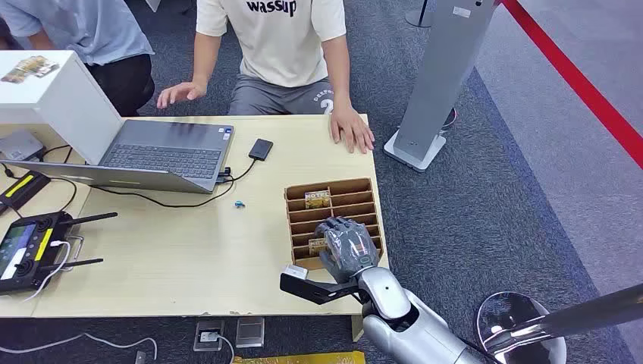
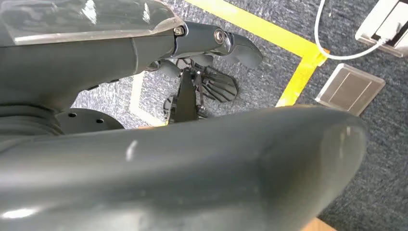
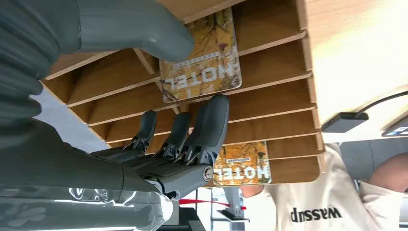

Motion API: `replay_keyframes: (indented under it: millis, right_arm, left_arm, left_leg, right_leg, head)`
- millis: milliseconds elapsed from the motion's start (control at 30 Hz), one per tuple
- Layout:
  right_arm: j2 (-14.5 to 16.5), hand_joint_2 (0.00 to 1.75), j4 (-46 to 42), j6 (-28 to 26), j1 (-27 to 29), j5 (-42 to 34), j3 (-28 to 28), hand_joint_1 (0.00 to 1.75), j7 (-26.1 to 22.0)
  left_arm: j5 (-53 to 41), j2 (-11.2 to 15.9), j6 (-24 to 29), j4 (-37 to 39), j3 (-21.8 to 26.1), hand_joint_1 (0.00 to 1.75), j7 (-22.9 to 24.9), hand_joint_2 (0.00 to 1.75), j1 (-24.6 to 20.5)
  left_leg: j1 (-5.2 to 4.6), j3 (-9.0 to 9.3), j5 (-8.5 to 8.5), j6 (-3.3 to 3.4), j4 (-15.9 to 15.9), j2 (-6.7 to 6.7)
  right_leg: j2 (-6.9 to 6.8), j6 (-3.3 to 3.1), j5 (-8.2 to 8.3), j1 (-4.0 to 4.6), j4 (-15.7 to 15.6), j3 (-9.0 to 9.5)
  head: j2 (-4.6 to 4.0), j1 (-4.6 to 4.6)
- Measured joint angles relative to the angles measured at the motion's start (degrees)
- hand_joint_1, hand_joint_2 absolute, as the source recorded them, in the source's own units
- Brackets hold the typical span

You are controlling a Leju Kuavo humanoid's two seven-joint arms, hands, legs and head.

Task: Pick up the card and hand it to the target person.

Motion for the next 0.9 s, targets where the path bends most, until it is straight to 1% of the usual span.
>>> replay_keyframes:
  millis: [67,133,233,300,467,633,700,800,900]
  right_arm:
    - [0.05,1.75,0.09,0.17,-0.13,-0.08,0.1,0.87,-0.02]
    - [0.11,1.75,0.23,0.43,-0.33,-0.23,0.27,0.88,0.0]
    - [0.07,1.75,0.36,0.56,-0.49,-0.43,0.45,0.92,0.09]
    - [-0.01,1.75,0.41,0.57,-0.57,-0.56,0.55,0.95,0.1]
    - [-0.15,1.75,0.43,1.05,-0.8,-0.68,0.61,1.04,0.67]
    - [-0.34,1.75,0.39,1.43,-1.06,-0.25,0.62,1.07,0.91]
    - [-0.43,1.75,0.29,1.46,-1.1,0.01,0.63,1.13,0.93]
    - [-0.53,1.75,0.15,1.47,-1.15,0.1,0.64,1.28,0.96]
    - [-0.59,1.75,0.04,1.49,-1.2,0.21,0.72,1.31,0.95]
  left_arm:
    - [0.05,-0.09,0.51,0.0,0.12,0.0,-0.03,0.0,0.0]
    - [0.13,-0.47,2.22,0.0,0.3,0.0,-0.39,0.0,-0.02]
    - [0.19,-1.61,5.14,0.0,0.52,0.0,-1.45,0.0,-0.01]
    - [0.21,-2.3,6.13,0.0,0.56,0.0,-1.88,0.0,-0.01]
    - [0.28,-3.5,6.94,0.0,0.57,0.0,-2.05,0.0,0.01]
    - [0.44,-4.0,7.4,0.0,0.59,0.0,-2.05,0.0,0.06]
    - [0.51,-4.21,7.62,0.0,0.61,0.0,-2.03,0.0,0.05]
    - [0.53,-4.44,7.86,0.0,0.62,0.0,-2.01,0.0,0.05]
    - [0.58,-4.63,8.31,0.0,0.66,0.0,-1.99,0.0,0.05]
  left_leg:
    - [0.0,0.01,0.0,0.0,0.0,0.0]
    - [0.0,0.01,0.0,0.0,0.0,0.0]
    - [-0.01,0.02,0.0,0.0,0.0,0.0]
    - [-0.01,0.02,0.0,0.0,0.0,0.0]
    - [-0.01,0.04,0.0,0.0,0.0,0.0]
    - [0.0,0.04,0.0,0.0,0.0,0.0]
    - [0.0,0.04,0.0,0.0,0.0,0.0]
    - [-0.01,0.03,0.0,0.0,0.0,0.0]
    - [-0.01,0.04,0.0,0.0,0.0,0.0]
  right_leg:
    - [0.0,0.0,0.0,0.0,0.0,0.0]
    - [0.0,0.0,0.0,0.0,0.0,0.0]
    - [0.0,0.0,0.0,-0.01,0.0,0.01]
    - [0.0,0.0,0.0,-0.01,-0.01,0.01]
    - [0.0,0.0,0.0,-0.01,-0.01,0.01]
    - [0.0,0.0,0.0,0.0,-0.01,0.01]
    - [0.0,0.0,0.0,0.0,-0.01,0.01]
    - [0.0,0.0,0.0,-0.01,-0.01,0.02]
    - [0.0,0.0,0.0,-0.01,-0.01,0.02]
  head:
    - [0.0,-0.01]
    - [0.0,-0.01]
    - [0.0,-0.01]
    - [0.0,-0.01]
    - [0.0,0.07]
    - [0.0,-0.08]
    - [0.0,-0.05]
    - [0.0,0.01]
    - [0.0,0.05]
